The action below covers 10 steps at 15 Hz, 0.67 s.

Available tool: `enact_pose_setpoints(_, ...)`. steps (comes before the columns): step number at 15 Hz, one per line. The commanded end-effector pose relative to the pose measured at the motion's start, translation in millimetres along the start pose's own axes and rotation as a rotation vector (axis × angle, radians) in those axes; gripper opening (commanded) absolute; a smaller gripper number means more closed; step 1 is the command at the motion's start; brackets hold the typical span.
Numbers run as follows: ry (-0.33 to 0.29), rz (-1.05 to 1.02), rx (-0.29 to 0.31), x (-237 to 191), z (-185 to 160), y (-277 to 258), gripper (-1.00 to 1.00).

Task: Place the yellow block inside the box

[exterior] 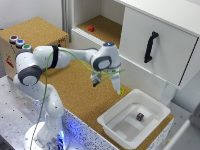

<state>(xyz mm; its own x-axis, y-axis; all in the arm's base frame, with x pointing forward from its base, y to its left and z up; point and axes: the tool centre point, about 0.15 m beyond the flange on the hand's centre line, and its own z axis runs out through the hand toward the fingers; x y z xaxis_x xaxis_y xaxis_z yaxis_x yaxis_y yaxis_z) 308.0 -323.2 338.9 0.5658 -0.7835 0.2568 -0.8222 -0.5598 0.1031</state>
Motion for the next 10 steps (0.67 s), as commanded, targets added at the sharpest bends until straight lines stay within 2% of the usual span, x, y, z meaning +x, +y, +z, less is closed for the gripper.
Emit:
enact_pose_setpoints(1, -0.124, 0.105, 0.055, 10.3, 92.9, 22.3, -1.0)
enact_pose_setpoints(3, -0.143, 0.141, 0.085, 12.4, 110.6, 17.3, -1.0)
enact_pose_setpoints(5, -0.134, 0.197, 0.095, 24.0, 124.4, 4.8, -1.0)
enact_pose_setpoints(10, -0.073, 0.241, 0.118, 53.5, 129.5, -40.4, -1.0)
